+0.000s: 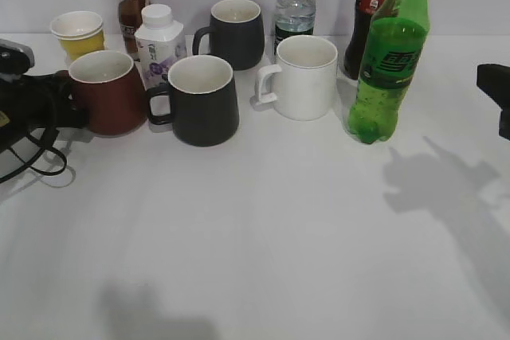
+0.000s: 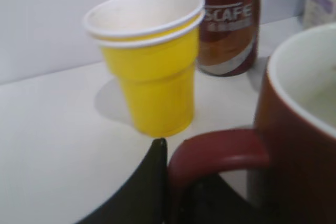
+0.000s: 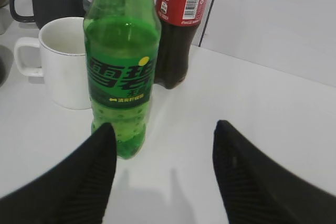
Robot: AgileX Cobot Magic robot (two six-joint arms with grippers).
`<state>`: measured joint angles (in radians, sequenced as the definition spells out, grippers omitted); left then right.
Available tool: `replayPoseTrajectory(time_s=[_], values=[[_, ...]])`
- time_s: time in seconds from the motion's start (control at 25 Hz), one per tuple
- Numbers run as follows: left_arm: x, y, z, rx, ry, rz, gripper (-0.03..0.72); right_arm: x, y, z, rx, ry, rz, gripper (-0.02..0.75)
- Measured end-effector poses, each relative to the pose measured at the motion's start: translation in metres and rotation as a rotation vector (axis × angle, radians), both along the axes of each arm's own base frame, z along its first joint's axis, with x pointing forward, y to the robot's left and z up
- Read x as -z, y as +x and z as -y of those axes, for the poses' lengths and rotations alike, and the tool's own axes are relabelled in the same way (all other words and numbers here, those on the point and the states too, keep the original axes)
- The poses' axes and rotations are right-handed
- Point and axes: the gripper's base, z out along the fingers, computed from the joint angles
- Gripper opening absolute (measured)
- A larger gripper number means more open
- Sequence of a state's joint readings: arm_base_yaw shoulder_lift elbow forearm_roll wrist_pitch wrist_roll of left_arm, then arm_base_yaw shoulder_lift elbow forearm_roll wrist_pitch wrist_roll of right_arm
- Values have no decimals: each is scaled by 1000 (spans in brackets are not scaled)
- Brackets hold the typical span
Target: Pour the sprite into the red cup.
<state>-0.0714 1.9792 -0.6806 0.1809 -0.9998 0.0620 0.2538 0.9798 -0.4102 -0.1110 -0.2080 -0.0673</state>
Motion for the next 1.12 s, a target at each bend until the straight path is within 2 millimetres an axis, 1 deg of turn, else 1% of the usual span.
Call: replayPoseTrajectory(time_s=[0.12, 0.24, 0.28, 0.44, 0.52, 0.76, 0.96, 1.12], values=[[-1, -1, 0, 6, 5, -1, 50, -1, 0, 0, -1, 2, 10, 440], [-8, -11, 0, 8, 18, -5, 50, -1, 0, 0, -3, 4, 14, 440], [-12, -16, -1, 9, 21, -6, 50, -1, 0, 0, -3, 4, 15, 440], [-38, -35, -2, 11, 18, 54, 49, 1, 4, -2, -7, 3, 15, 441], [-49, -47, -3, 11, 16, 79, 49, 3, 7, -3, -7, 20, 13, 454], [-72, -85, -5, 16, 9, 136, 49, 13, 19, -7, 1, 95, 2, 559], [-89, -117, -5, 30, -36, 181, 49, 23, 30, -12, -4, 146, -5, 577], [-98, -132, -1, 92, -19, 172, 49, 33, 38, -16, -29, 140, -5, 579]])
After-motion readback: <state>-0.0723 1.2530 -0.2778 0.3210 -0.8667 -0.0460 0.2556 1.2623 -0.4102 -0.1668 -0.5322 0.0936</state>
